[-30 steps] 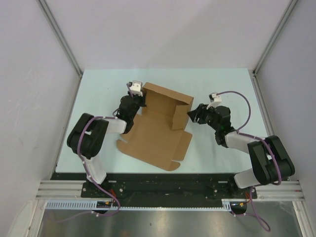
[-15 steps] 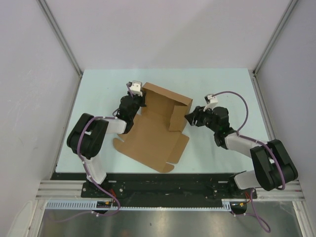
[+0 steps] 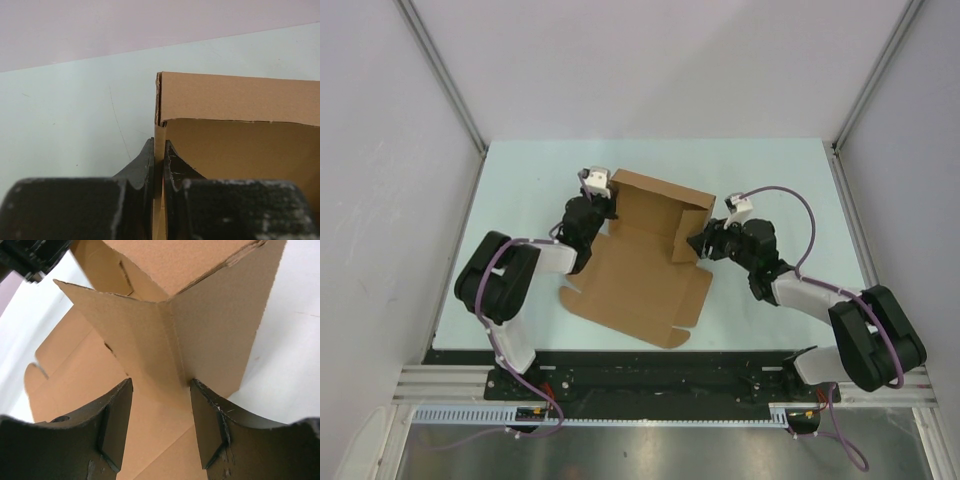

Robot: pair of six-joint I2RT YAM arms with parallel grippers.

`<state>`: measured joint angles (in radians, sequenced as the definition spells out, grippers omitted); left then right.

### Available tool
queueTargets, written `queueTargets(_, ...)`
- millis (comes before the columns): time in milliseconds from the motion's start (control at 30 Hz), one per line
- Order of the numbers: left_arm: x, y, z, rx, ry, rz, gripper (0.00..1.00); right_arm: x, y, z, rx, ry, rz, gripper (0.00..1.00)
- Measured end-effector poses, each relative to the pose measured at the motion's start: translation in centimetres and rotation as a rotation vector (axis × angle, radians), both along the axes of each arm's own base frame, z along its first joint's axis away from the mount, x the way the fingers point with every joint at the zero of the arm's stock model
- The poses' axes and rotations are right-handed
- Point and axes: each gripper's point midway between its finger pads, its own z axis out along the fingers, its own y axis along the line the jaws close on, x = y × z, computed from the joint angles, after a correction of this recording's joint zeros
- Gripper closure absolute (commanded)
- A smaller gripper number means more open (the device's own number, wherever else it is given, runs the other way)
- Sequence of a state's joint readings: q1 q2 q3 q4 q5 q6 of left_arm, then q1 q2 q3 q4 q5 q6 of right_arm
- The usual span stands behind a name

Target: Fold the paper box

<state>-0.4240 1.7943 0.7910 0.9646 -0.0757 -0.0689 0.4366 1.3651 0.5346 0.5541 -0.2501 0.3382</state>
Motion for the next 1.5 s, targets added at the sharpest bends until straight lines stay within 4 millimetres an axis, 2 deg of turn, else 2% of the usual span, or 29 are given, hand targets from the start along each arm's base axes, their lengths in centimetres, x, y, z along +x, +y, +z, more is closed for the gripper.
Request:
queueTargets(300, -0.9, 0.2, 0.0, -0.015, -0.029, -0.01, 1.0, 2.0, -1.0, -1.2, -0.099, -0.038, -0.175, 0.44)
queueTargets(400, -1.2, -0.1, 0.0, -0.019, -0.036, -0.028, 1.0, 2.5, -1.8, -2.1, -0.144, -0.039, -0.239, 0.42)
queueTargets(767, -2.2, -1.3, 0.0, -0.025, -0.048, -0.092, 1.0, 4.0, -3.7, -3.2, -0.241, -0.085, -0.408, 0.27)
queueTargets(867, -2.3, -1.4, 0.0, -0.026, -0.05, -0.097, 0.99, 4.5, -4.0, -3.4, -0.25, -0.093, -0.446, 0.29)
queueTargets(967, -2.3, -1.4, 0.0, -0.026, -0.05, -0.099, 0.99, 5.0, -4.3, -3.5, -0.257, -0.098, -0.473, 0.36)
queueTargets(1167, -2.5, -1.4, 0.0, -0.03, -0.057, -0.099, 1.0, 6.2, -4.6, -3.5, -0.262, -0.11, -0.521, 0.57)
queueTargets(1333, -3.0, -1.1, 0.0, -0.031, -0.06, -0.097, 1.0, 6.7, -5.4, -3.5, -0.256, -0.115, -0.567, 0.66)
queueTargets(1367, -3.1, -1.1, 0.0, -0.031, -0.059, -0.097, 1.0, 6.7, -5.4, -3.5, -0.254, -0.117, -0.569, 0.72)
queueTargets(1500, -3.2, -1.0, 0.0, -0.03, -0.056, -0.096, 1.0, 7.0, -5.4, -3.5, -0.254, -0.121, -0.581, 0.77)
